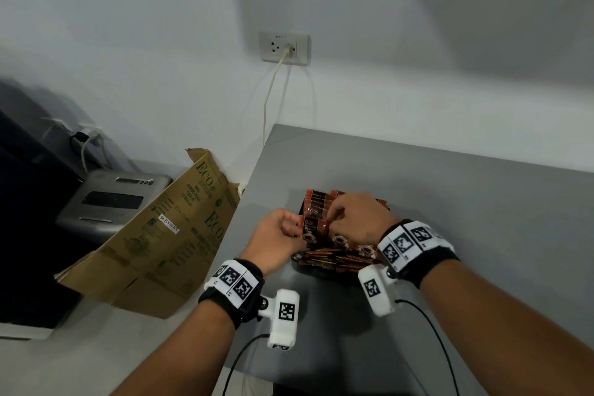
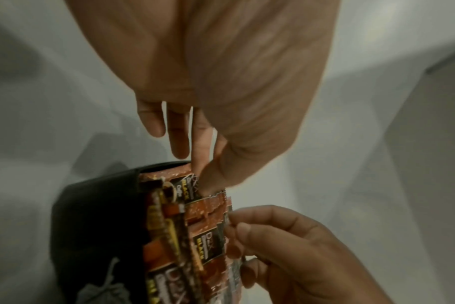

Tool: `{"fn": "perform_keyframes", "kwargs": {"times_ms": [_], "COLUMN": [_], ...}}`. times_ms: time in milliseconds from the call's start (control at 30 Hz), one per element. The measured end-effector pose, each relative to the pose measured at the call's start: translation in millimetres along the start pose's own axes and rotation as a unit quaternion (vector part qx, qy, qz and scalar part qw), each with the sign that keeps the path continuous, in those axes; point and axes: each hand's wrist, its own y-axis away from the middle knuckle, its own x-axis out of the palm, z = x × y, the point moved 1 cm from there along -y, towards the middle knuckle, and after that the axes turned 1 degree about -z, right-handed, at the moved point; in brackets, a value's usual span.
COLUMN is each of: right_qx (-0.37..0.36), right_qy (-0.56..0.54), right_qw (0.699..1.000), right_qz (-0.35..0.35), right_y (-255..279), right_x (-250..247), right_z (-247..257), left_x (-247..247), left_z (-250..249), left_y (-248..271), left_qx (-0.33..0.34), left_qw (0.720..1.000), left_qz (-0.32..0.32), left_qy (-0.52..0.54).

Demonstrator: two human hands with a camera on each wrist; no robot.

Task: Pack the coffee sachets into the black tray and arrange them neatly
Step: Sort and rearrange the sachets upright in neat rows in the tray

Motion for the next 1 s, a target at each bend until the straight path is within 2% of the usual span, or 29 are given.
{"fn": "perform_keyframes", "kwargs": {"times_ms": [67, 133, 433, 567, 767, 867, 1000], "right_qx": [-0.004, 0.005, 0.028, 0.021, -0.022, -0.059, -0.071], "right_qy": [-0.001, 0.002, -0.053, -0.053, 0.008, 0.018, 0.036], "right_qw": [0.998, 0.996, 0.992, 0.994, 0.999, 0.998, 0.997], "right_qz": [0.057, 0.088, 0.109, 0.098, 0.021, 0.016, 0.008], "right_y": [11, 19, 31, 33, 38, 40, 36], "right_x": [-3, -2, 10, 18, 26, 34, 37], "right_z": [-8, -18, -43, -45, -41, -34, -29], "left_x": [3, 7, 16, 17, 19, 19, 21], "left_z": [1, -2, -10, -9, -7, -6, -8], "left_y": [2, 4, 6, 4, 2, 2, 3], "left_qx": [0.007, 0.016, 0.07, 0.063, 0.088, 0.099, 0.115], "left_qw": [0.998, 0.996, 0.978, 0.973, 0.961, 0.958, 0.955], "left_qz": [0.039, 0.049, 0.062, 0.079, 0.087, 0.086, 0.088], "left_qy": [-0.046, -0.072, -0.188, -0.209, -0.249, -0.253, -0.257]}}
